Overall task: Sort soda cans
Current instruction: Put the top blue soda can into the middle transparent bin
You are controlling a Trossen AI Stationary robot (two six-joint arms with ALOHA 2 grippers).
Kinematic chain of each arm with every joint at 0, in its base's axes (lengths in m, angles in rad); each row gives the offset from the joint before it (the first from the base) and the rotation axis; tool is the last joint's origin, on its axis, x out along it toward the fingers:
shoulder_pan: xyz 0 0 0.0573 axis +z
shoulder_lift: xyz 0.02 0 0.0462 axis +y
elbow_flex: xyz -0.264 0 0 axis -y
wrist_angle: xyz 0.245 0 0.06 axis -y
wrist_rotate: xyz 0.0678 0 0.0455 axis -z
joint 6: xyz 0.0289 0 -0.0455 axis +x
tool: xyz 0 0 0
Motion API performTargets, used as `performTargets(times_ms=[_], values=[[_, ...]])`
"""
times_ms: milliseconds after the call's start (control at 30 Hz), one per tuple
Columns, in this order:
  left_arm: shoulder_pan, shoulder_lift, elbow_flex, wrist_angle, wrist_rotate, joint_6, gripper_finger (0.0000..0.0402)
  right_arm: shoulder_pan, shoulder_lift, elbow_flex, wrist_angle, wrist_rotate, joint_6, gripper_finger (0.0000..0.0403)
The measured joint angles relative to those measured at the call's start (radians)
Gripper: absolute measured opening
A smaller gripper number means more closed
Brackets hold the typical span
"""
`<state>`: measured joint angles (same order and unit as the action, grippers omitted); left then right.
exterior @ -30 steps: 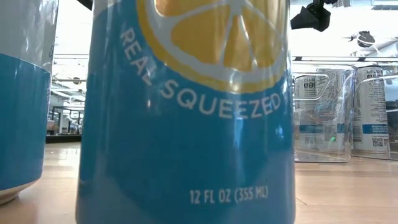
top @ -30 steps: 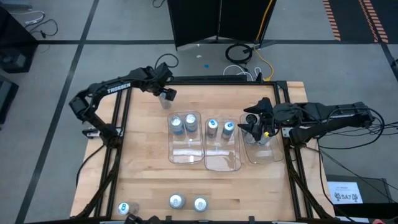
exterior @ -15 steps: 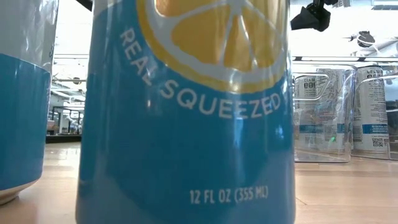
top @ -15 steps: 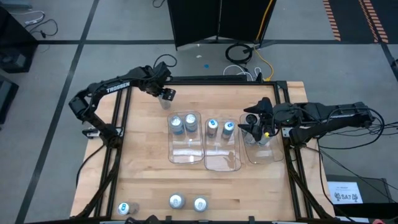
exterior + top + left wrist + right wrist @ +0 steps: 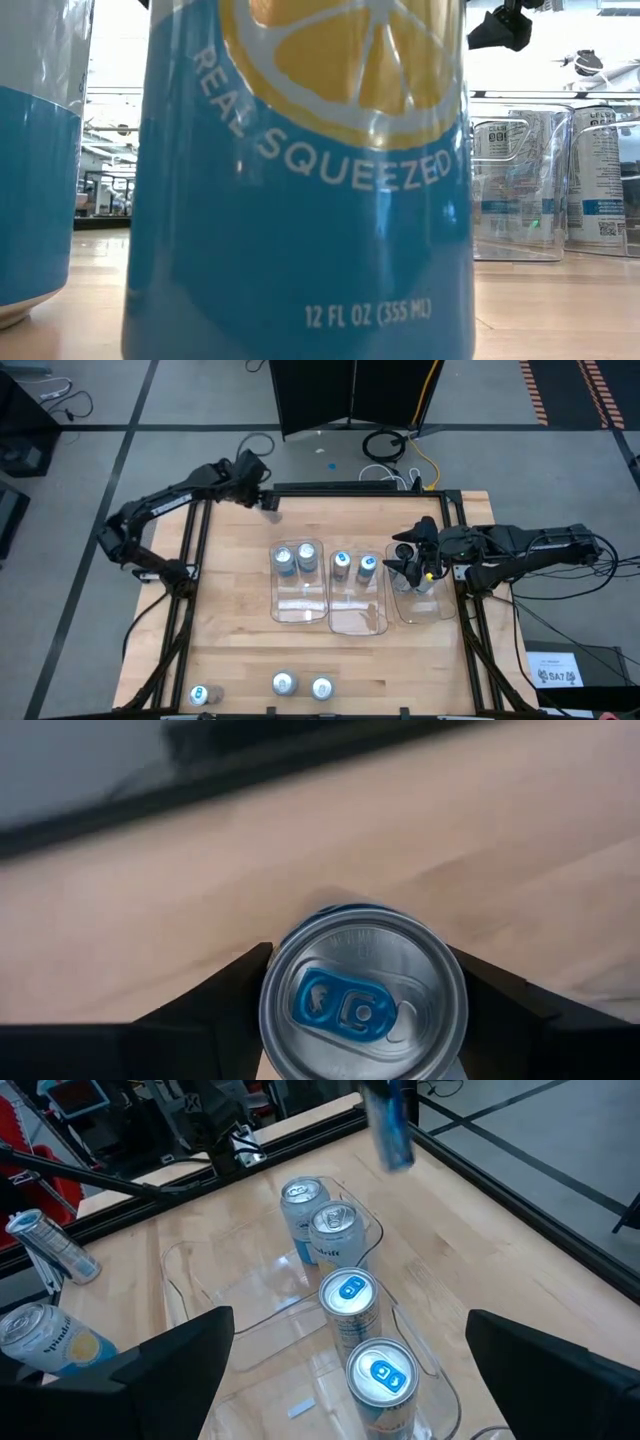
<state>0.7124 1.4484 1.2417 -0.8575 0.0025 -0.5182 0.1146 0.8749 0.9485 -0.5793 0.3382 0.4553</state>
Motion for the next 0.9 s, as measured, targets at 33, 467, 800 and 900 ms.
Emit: performTargets(times_ms=[33, 467, 800, 900], values=[[-0.005, -0.018, 0.020, 0.012, 0.002, 0.000, 0.0254, 0.000, 0.000, 0.000, 0.000, 0.000, 0.000, 0.0391], [-0.296, -0.022, 0.383, 0.041, 0.021, 0.096, 0.0255, 0.000, 0.000, 0.000, -0.002, 0.000, 0.000, 0.0391], [-0.536, 0.193, 0.687, -0.005, -0.006, 0.310, 0.0255, 0.000, 0.000, 0.000, -0.002, 0.000, 0.002, 0.0391], [-0.573, 0.260, 0.754, -0.062, -0.008, 0.357, 0.0255, 0.000, 0.000, 0.000, -0.002, 0.008, 0.004, 0.0391]])
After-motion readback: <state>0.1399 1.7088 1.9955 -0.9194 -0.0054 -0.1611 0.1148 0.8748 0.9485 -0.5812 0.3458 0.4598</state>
